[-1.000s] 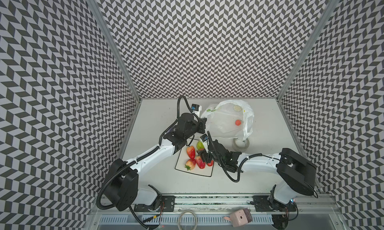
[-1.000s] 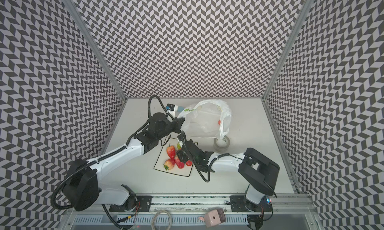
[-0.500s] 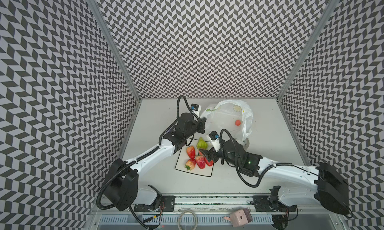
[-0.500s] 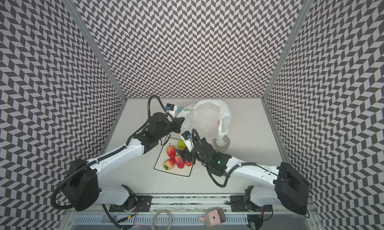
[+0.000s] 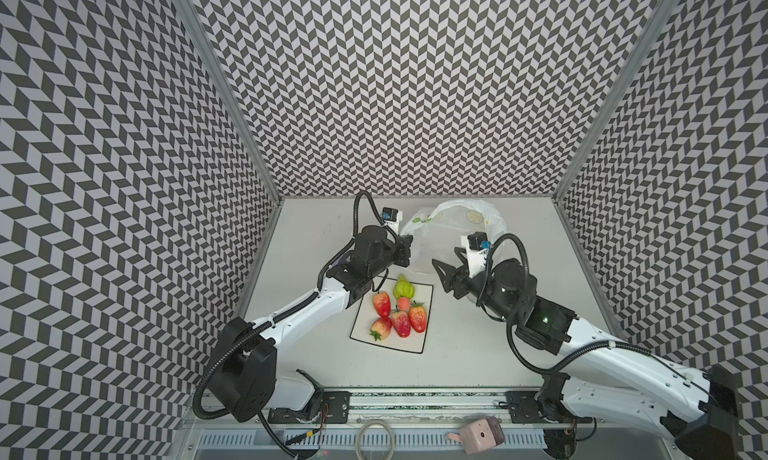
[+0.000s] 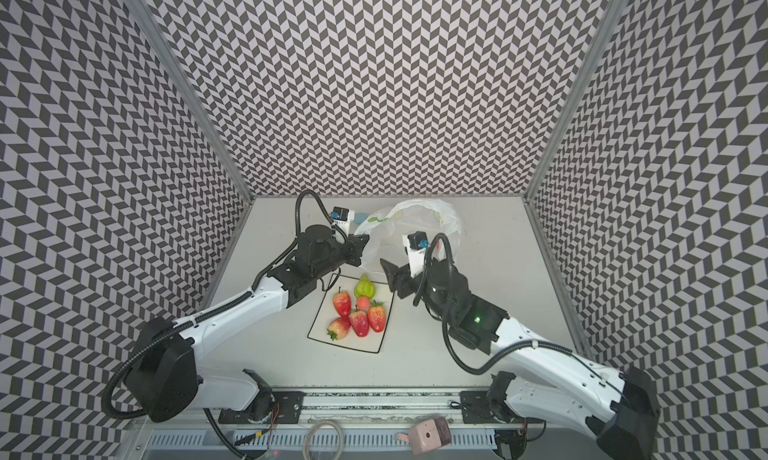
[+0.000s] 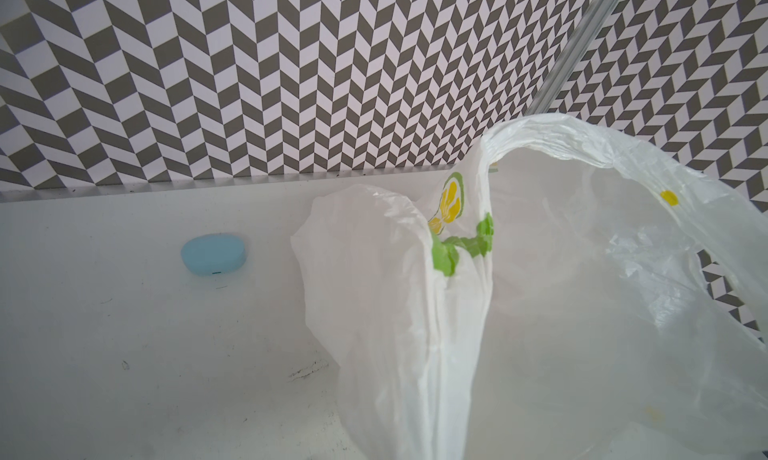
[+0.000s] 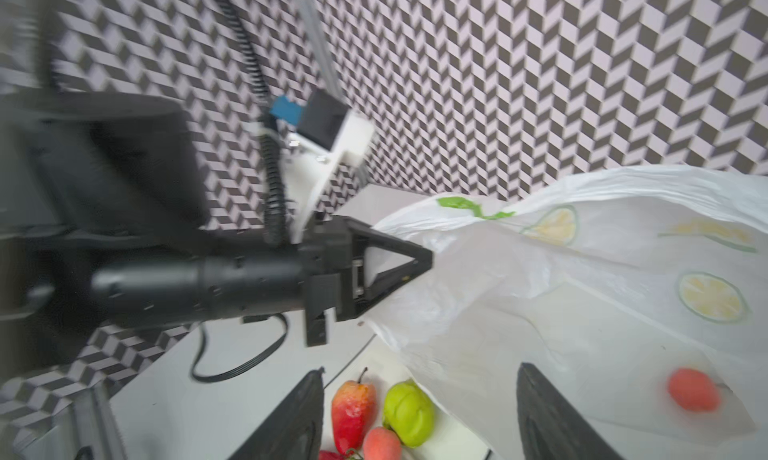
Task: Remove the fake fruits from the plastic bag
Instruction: 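Move the right gripper back into the bag above the last red cherry, then close the right gripper around the last red cherry in the bag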
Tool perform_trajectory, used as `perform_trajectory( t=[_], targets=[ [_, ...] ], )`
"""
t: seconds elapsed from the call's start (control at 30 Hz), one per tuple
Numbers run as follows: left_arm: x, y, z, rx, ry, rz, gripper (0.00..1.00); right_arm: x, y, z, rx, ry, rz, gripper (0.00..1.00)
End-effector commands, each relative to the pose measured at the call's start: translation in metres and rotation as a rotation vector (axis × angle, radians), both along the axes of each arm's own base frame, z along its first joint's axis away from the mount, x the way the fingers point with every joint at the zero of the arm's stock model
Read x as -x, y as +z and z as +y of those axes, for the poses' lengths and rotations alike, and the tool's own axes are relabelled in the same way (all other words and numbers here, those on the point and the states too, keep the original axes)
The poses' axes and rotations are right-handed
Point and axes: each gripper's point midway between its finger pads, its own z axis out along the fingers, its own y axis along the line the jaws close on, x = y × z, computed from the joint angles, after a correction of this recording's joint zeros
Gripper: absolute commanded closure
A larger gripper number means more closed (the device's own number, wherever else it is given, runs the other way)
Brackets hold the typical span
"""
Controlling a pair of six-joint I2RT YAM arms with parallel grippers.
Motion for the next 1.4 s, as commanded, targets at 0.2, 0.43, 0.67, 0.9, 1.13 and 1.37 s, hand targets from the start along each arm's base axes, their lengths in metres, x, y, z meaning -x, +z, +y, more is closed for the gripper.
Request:
perform_trajectory(
  t=[0.2,0.43,0.67,0.9,1.13,1.37],
  targets=[
    [0.000,0.020,-0.002,0.037,-0.015,-0.048,1.00,-0.079,-0.058,-0.011,0.141,-0.282,0.299,0.47],
    [0.001,0.023,-0.004,0.047,-0.024,-0.053,1.00,-0.123,-0.110,-0.027,0.292,-0.420,0.375,0.49],
    [0.013,0.028,-0.016,0.064,-0.099,-0.080,1.00,-0.151,-0.164,-0.073,0.342,-0.564,0.479,0.39],
    [0.024,0.023,-0.031,0.080,-0.164,-0.090,1.00,-0.183,-0.195,-0.103,0.291,-0.709,0.539,0.26],
    [0.034,0.017,-0.041,0.048,-0.208,-0.108,1.00,-0.209,-0.218,-0.136,0.216,-0.829,0.586,0.29],
    [0.037,0.014,-0.045,0.037,-0.235,-0.114,1.00,-0.223,-0.236,-0.151,0.192,-0.910,0.605,0.27]
  ],
)
